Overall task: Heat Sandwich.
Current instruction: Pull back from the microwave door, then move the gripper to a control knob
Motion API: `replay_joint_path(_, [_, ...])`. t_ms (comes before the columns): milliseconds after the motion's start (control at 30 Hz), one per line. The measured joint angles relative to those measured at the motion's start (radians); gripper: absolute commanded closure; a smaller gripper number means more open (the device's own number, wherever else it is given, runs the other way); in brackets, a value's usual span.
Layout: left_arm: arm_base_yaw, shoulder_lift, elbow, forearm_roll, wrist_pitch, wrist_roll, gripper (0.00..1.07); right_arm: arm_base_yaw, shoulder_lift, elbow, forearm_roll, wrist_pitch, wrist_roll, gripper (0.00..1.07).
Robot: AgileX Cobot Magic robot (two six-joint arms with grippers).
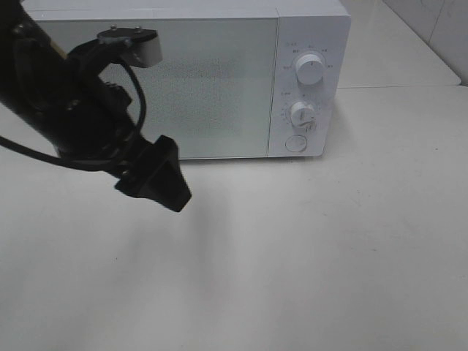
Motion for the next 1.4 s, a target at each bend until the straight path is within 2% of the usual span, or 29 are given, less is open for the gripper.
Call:
replay_joint_path(33, [0.0,0.0,0.0,0.0,0.0,0.0,0.06,0.0,0.0,0.0,0.0,0.0,0.0,0.32])
replay_joint_path(133, [0.085,-0.021,0.0,0.007,0.121,-0.006,0.06,0.0,0.0,0.0,0.0,0.0,0.0,0.32])
replay_joint_path(167, [0.085,-0.021,0.0,0.007,0.121,-0.006,0.06,0.0,0.0,0.0,0.0,0.0,0.0,0.32])
replay_joint_path(300, [0.197,-0.058,0.0,0.031,0.202,-0.017,0.06,0.0,0.0,0.0,0.0,0.0,0.0,0.32])
replay_joint_path(333, [0.197,-0.058,0.0,0.031,0.202,-0.017,0.06,0.0,0.0,0.0,0.0,0.0,0.0,0.32])
replay_joint_path(400, [0.266,-0.092,0.0,0.061,0.237,-0.045,0.06,0.0,0.0,0.0,0.0,0.0,0.0,0.32])
replay_joint_path(467, [0.286,-0.104,0.0,0.069,0.251,-0.056,0.06,0.0,0.0,0.0,0.0,0.0,0.0,0.32])
replay_joint_path(567, [0.379,-0.159,0.0,0.117,0.291,-0.13,0.06,0.0,0.0,0.0,0.0,0.0,0.0,0.32])
replay_joint_path(633, [0.395,-0.172,0.0,0.125,0.298,-0.146,0.06,0.0,0.0,0.0,0.0,0.0,0.0,0.32])
replay_joint_path(667, [0.43,-0.207,0.0,0.151,0.317,-0.181,0.06,0.0,0.0,0.0,0.0,0.0,0.0,0.32])
replay_joint_path(733, [0.46,-0.245,0.006,0.176,0.324,-0.212,0.06,0.0,0.0,0.0,0.0,0.0,0.0,0.32])
replay_joint_path(767, [0.46,-0.245,0.006,0.176,0.324,-0.212,0.06,0.0,0.0,0.0,0.0,0.0,0.0,0.32])
replay_joint_path(800, [0.493,-0.284,0.027,0.2,0.325,-0.24,0.06,0.0,0.0,0.0,0.0,0.0,0.0,0.32])
replay_joint_path(900, [0.538,-0.346,0.076,0.231,0.325,-0.277,0.06,0.0,0.0,0.0,0.0,0.0,0.0,0.32])
replay_joint_path(1100, [0.568,-0.469,0.182,0.244,0.325,-0.287,0.06,0.0,0.0,0.0,0.0,0.0,0.0,0.32])
replay_joint_path(1233, [0.568,-0.632,0.299,0.265,0.327,-0.295,0.06,0.0,0.0,0.0,0.0,0.0,0.0,0.32])
replay_joint_path(1400, [0.568,-0.716,0.349,0.275,0.329,-0.316,0.06,0.0,0.0,0.0,0.0,0.0,0.0,0.32])
